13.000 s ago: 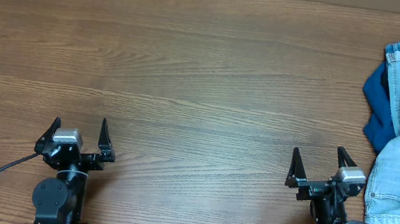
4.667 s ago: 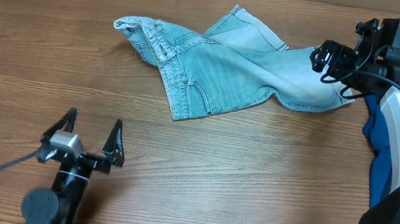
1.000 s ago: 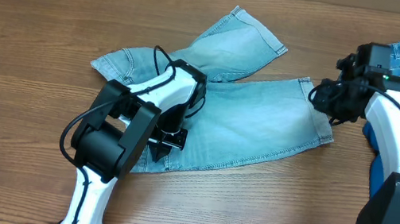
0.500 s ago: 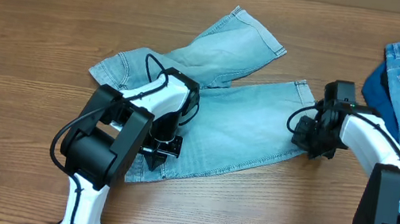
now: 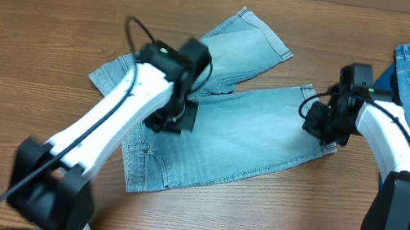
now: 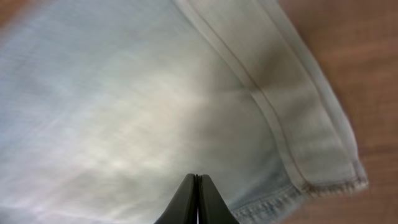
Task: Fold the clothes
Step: 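Drag the shorts toward the robot with both grippers to spread them, then grasp the shorts' top edge with both grippers and pull it flat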
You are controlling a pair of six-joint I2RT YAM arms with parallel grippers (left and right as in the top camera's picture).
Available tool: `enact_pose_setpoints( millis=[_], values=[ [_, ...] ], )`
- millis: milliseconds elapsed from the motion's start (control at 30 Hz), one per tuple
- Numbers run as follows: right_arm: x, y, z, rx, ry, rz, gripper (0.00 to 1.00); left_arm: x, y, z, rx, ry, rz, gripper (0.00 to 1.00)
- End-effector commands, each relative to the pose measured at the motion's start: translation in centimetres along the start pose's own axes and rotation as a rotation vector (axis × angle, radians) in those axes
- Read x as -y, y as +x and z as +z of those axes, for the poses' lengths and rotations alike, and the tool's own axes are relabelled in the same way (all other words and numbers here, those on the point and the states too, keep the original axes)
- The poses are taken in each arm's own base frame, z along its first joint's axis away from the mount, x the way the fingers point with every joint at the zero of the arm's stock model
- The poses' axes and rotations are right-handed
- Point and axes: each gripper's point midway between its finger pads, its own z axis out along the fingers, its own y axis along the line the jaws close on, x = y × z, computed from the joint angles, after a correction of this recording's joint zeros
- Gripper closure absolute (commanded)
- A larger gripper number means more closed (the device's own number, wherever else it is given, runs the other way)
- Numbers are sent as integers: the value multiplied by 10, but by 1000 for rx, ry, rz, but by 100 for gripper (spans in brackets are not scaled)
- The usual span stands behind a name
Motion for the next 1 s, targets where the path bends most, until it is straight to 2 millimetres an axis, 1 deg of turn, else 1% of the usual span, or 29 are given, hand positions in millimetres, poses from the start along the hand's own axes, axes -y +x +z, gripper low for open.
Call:
enact_pose_setpoints(
  millis=[0,67,100,133,167,200,233,267,300,400,467,567,667,733,800,867,967],
  values=[
    [-52,-38,-27,153,-77,-199,96,-28,-43,-36,243,-113,-118,96],
    [-90,-62,-34,297,-133,-308,96,-37,-67,-33,289,-76,-175,96],
    [-100,-69,-37,340,-143,-337,96,-43,-74,-31,293,-73,-197,96],
    [-120,-80,-44,420,-169,-396,96,-51,-79,-28,295,-75,-222,96],
    [-136,-88,-51,483,-198,-427,96,-60,-84,-23,285,-82,-248,96],
    [-146,-93,-55,521,-215,-442,96,-67,-85,-19,272,-89,-266,96],
    [-161,-100,-63,581,-243,-467,96,-74,-86,-11,239,-83,-289,96],
    [-169,-102,-66,609,-258,-481,96,-77,-85,-1,205,-72,-298,96],
    [-176,-103,-69,631,-259,-490,96,-81,-84,14,161,-74,-311,96],
    [-177,-102,-68,632,-257,-494,96,-91,-80,44,81,-103,-331,96],
    [-174,-99,-64,613,-243,-514,96,-98,-86,69,36,-111,-356,96],
    [-170,-94,-60,589,-222,-533,96,-104,-97,98,20,-113,-375,96],
    [-169,-94,-58,583,-216,-531,96,-110,-107,116,24,-116,-388,96],
    [-167,-97,-59,598,-196,-532,96,-115,-115,130,35,-120,-389,96],
    [-164,-100,-61,615,-171,-544,96,-121,-119,137,43,-146,-376,96],
    [-163,-105,-63,636,-155,-541,96,-134,-120,141,52,-218,-345,96],
    [-166,-113,-70,684,-157,-539,96,-161,-128,134,101,-351,-292,96]
  ],
)
